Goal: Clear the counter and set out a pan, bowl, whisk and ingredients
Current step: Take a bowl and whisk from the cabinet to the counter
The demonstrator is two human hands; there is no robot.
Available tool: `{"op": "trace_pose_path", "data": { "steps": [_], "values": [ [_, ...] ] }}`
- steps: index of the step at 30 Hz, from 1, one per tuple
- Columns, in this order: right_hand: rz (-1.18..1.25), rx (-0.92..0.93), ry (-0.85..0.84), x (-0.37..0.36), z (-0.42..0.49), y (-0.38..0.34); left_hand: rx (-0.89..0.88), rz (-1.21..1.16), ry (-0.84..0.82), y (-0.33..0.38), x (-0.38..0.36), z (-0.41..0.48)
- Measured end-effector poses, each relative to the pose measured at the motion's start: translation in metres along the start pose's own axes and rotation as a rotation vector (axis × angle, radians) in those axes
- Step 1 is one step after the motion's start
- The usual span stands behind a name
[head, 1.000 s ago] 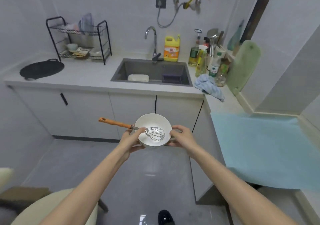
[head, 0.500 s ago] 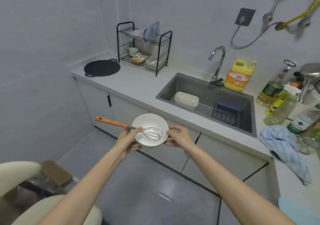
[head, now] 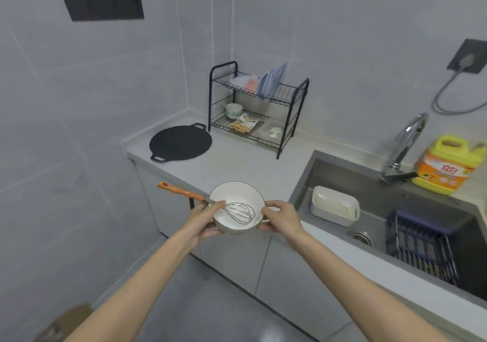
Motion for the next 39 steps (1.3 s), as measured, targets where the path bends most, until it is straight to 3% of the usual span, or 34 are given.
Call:
{"op": "trace_pose_path", "data": {
  "steps": [11, 24, 39],
  "values": [
    [-0.014, 0.014, 0.103, -0.069, 0.165, -0.054, 0.032, -0.006, 0.029, 0.074, 0.02, 0.178],
    [-0.008, -0.101, 0.161, -0.123, 0.385, -0.077, 0.153, -0.012, 0.061, 0.122, 0.013, 0.403],
    [-0.028, -0.259, 0.281, -0.147, 0.456, -0.06, 0.272, 0.085, -0.059, 0.128, 0.01, 0.501]
  ]
}}
Point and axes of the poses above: each hand's wrist, its own z-axis towards the middle knuckle, its own x-axis out of the back of the hand, y = z × x, the point moved 6 cm from there along z, towards the middle knuckle, and after that the axes turned 4 degrees about y, right-handed, at the moved point
